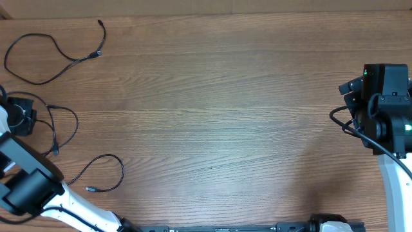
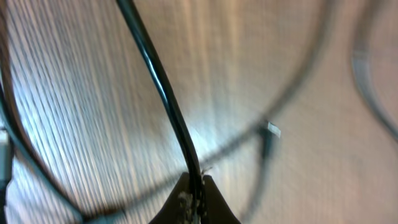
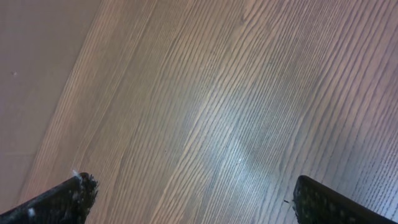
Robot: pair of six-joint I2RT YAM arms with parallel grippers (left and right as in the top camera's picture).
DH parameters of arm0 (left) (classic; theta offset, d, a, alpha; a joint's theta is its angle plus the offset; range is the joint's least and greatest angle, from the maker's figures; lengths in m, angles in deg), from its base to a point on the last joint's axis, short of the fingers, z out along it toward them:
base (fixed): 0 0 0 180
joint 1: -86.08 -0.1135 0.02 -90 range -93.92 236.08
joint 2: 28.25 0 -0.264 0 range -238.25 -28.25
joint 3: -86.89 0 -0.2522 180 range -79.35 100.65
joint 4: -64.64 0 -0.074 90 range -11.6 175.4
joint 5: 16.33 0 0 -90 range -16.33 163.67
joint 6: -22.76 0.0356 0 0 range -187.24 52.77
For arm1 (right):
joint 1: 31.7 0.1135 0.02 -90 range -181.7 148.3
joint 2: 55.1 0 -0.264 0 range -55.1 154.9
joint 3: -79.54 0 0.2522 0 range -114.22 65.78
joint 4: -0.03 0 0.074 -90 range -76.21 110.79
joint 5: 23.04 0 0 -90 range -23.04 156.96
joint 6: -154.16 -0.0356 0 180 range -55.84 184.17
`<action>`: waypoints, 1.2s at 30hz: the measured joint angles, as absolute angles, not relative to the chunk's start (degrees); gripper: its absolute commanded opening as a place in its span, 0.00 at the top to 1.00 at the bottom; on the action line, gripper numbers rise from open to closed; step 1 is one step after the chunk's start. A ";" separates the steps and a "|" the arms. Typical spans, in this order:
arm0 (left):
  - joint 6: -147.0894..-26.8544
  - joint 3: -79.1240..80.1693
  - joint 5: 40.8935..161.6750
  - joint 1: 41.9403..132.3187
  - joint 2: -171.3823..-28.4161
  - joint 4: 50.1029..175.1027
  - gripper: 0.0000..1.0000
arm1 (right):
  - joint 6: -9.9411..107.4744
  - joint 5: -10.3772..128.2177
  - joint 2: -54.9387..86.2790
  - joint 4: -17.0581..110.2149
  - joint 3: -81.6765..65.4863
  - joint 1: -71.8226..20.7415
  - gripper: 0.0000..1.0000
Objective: Untangle cables
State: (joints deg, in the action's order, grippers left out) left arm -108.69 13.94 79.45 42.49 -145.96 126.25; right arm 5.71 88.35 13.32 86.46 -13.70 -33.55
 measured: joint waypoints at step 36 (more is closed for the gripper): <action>-115.33 14.03 63.97 34.36 -143.43 150.01 0.95 | 5.73 88.35 13.32 86.43 -13.70 -33.55 0.00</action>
